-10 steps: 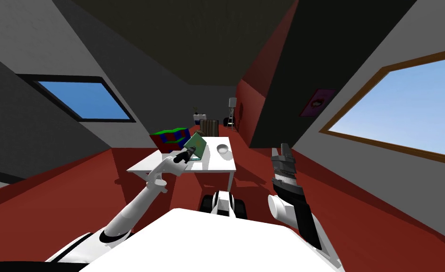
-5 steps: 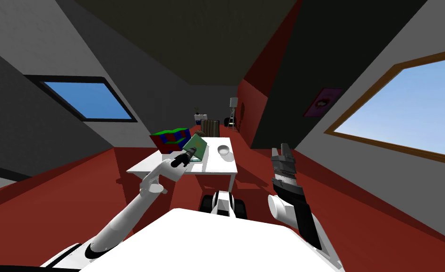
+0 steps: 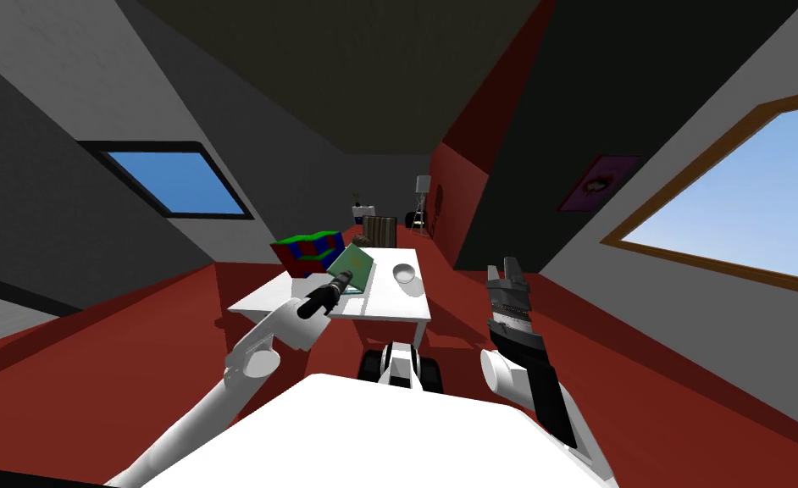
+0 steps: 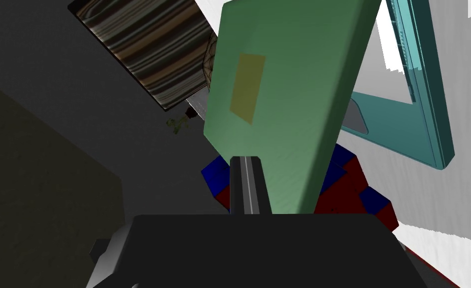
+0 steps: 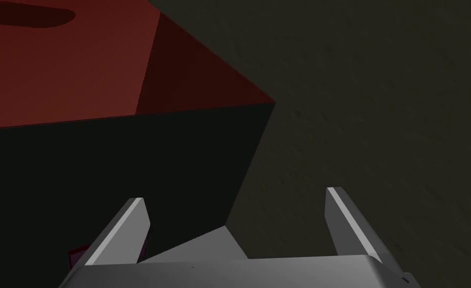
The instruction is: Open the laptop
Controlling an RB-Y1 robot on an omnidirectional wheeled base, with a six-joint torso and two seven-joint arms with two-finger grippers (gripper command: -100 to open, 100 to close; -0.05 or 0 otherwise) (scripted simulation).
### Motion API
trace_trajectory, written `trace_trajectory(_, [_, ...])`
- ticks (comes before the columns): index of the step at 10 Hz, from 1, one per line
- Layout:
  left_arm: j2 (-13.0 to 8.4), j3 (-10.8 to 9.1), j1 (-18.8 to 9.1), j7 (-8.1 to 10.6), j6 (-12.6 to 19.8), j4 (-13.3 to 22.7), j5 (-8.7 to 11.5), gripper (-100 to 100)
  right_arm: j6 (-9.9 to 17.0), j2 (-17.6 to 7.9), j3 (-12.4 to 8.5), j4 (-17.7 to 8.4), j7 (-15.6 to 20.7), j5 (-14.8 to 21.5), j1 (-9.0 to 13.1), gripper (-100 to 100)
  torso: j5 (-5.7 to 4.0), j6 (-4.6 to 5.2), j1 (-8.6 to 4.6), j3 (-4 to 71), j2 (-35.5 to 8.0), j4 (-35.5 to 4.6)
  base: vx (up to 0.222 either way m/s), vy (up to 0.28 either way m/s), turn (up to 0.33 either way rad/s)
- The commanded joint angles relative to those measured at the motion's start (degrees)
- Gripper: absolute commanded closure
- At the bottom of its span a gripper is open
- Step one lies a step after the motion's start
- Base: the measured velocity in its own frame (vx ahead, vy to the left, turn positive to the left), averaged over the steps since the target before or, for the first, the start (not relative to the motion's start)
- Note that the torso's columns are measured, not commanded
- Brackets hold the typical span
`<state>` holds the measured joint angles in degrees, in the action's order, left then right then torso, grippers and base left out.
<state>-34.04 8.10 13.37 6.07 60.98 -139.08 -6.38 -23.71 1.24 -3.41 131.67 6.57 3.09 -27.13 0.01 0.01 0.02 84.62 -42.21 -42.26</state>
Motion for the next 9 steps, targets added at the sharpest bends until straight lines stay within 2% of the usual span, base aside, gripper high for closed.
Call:
trace_trajectory(1, [0.08, 0.34, 0.84, 0.28, 0.51, -2.56, -0.41, 100, 0.00, 0.00, 0.00, 0.00, 0.00, 0.00, 0.01, 0, -0.01, 0.01, -0.03, -0.10, -0.18, -0.05, 0.015, 0.004, 0.001])
trace_trajectory(2, [-0.07, 0.65, 0.44, 0.98, 0.69, -2.82, 0.57, -100, 0.00, 0.00, 0.00, 0.00, 0.00, 0.00, 0.01, 0, -0.01, 0.00, -0.04, -0.17, -0.26, -0.08, -0.116, 0.044, -0.060])
trace_trajectory(4, [-0.33, 0.90, -0.18, 1.77, 0.93, -2.81, 1.81, -100, 0.01, 0.00, 0.01, -0.01, 0.00, 0.00, 0.04, 0, 0.04, -0.01, 0.11, -0.37, -0.57, -0.18, -0.176, 0.061, -0.081])
trace_trajectory(9, [-1.63, 0.47, -2.72, 4.40, 2.78, -2.90, 7.08, -100, 0.01, 0.00, 0.00, -0.01, 0.00, 0.00, 0.04, 0, 0.00, -0.02, 0.00, 0.01, 0.03, 0.00, -0.197, 0.066, -0.109])
